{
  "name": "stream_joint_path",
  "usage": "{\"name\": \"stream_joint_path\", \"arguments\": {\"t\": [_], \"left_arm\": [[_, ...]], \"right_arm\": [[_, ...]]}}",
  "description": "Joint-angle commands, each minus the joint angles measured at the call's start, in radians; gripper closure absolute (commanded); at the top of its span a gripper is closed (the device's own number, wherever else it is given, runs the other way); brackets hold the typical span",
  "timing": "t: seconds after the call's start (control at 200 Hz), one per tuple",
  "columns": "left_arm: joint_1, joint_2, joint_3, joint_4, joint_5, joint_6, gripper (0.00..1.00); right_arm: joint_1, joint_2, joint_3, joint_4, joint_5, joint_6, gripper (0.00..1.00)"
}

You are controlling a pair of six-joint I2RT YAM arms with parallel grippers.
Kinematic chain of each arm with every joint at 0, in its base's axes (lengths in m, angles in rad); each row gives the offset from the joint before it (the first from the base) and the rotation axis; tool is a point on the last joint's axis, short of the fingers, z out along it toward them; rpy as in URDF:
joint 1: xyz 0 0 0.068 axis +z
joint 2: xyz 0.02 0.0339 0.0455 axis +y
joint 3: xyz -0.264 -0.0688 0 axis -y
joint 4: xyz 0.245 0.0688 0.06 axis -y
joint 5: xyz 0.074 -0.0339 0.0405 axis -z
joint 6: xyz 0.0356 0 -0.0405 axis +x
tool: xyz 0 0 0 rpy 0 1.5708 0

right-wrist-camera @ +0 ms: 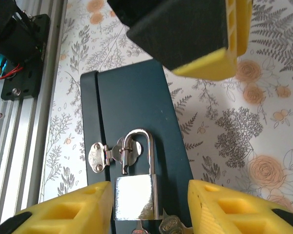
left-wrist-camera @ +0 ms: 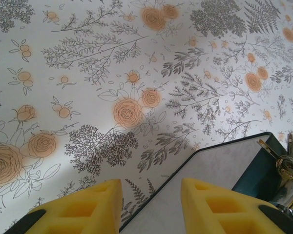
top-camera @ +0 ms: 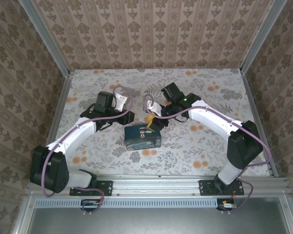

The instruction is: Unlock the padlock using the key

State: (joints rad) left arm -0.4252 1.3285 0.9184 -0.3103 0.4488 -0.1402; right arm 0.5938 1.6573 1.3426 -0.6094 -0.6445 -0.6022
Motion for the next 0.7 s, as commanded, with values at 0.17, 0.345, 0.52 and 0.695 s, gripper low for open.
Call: {"name": "stream_joint_path", "arguments": {"t": [0.17, 0.345, 0.52, 0.695], "left_arm": [[0.0, -0.011, 0.02, -0.031, -0.01, -0.018, 0.62], [0.016, -0.032, 0.014, -0.041, -0.014, -0.019, 0.61], [0.02, -0.037, 0.031, -0.056, -0.011, -0.009, 0.61], [0.016, -0.031, 0.041, -0.068, 0.001, 0.004, 0.62]], "right_arm": [[0.023, -0.029, -0.08, 0.059, 0.008, -0.096, 0.48], [0.029, -0.017, -0.109, 0.069, 0.011, -0.1, 0.49], [0.038, 0.003, -0.128, 0.107, 0.064, -0.096, 0.55], [0.037, 0.001, -0.106, 0.083, 0.077, -0.071, 0.63]]}}
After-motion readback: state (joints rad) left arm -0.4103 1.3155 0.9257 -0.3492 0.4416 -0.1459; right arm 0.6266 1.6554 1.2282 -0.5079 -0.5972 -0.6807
